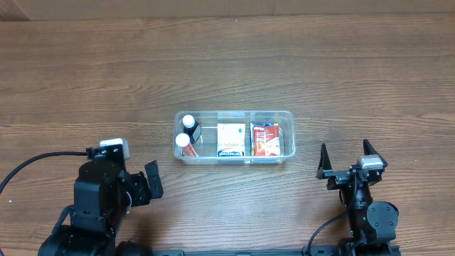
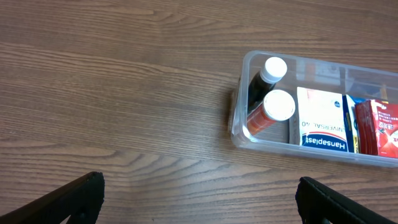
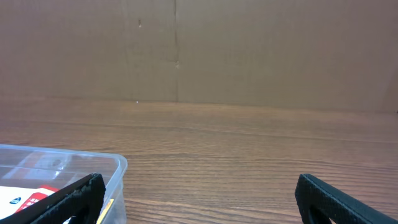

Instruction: Pack container

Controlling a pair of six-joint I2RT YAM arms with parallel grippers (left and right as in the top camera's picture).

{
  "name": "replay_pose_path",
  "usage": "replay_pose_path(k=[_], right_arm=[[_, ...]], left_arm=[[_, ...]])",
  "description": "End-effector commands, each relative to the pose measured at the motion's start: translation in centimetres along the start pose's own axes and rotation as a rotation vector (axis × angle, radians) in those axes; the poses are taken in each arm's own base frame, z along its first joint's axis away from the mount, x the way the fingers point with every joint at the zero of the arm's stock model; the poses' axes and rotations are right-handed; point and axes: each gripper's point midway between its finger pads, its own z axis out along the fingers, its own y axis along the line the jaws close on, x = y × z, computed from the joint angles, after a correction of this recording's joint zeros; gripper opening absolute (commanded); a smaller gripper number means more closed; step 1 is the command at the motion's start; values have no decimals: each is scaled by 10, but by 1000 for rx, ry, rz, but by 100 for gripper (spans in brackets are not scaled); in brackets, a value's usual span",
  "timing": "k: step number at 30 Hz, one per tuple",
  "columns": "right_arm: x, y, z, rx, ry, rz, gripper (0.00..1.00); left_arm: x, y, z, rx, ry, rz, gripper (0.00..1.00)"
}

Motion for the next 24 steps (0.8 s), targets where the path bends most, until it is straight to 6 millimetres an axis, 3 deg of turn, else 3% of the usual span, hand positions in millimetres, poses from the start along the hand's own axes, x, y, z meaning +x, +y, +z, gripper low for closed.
replay_pose_path(k=[1, 24], right_arm=[[1, 0, 0, 1, -6, -8, 100], [1, 0, 0, 1, -6, -8, 100]], left_arm=[[2, 2, 2, -11, 3, -5, 100], [2, 4, 1, -18, 1, 3, 100]])
